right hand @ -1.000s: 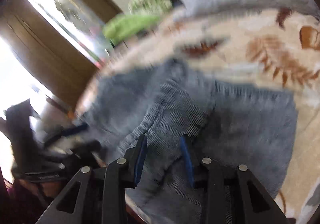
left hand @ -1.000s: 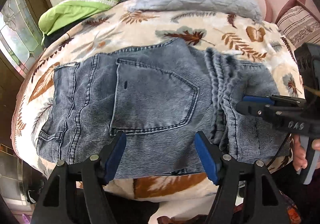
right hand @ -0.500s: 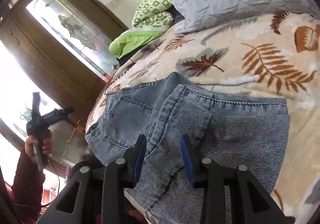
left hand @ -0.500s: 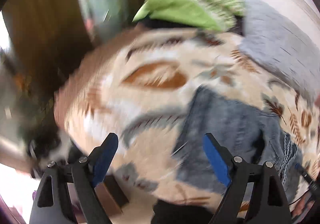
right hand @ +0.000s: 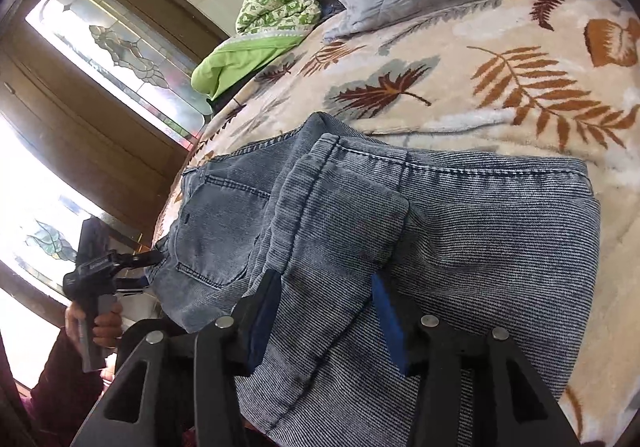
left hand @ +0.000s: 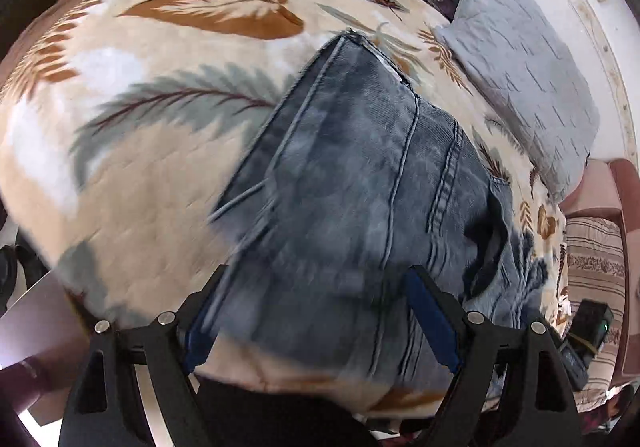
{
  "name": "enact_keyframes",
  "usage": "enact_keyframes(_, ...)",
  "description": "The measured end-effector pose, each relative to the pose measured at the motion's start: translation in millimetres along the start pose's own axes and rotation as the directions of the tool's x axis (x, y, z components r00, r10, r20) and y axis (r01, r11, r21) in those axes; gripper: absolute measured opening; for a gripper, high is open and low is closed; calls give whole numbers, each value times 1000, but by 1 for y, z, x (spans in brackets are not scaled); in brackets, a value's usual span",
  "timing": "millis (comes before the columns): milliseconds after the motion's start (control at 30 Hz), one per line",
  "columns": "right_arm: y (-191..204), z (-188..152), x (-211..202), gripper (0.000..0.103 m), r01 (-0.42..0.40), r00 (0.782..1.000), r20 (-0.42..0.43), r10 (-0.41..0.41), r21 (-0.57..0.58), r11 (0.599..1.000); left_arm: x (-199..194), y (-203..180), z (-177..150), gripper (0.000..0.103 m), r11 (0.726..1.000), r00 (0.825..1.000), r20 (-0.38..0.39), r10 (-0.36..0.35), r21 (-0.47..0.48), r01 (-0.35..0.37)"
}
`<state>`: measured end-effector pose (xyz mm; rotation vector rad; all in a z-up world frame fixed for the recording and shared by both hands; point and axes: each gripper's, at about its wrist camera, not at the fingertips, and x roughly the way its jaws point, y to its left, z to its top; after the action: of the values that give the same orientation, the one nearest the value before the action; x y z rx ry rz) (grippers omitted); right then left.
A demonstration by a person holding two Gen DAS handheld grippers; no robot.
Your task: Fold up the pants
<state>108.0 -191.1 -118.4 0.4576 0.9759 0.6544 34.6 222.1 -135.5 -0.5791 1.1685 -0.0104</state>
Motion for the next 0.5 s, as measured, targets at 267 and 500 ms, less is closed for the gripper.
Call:
enact_keyframes(267, 2, 1, 1, 51, 9, 1000, -4, -9, -15, 1000, 3, -28, 11, 20, 996, 995, 79, 60, 56, -65)
enact_keyframes(500, -2, 6, -24, 51, -15, 997, 73, 14, 9, 1000, -44, -81, -5, 13, 956, 966, 239, 101, 245, -161)
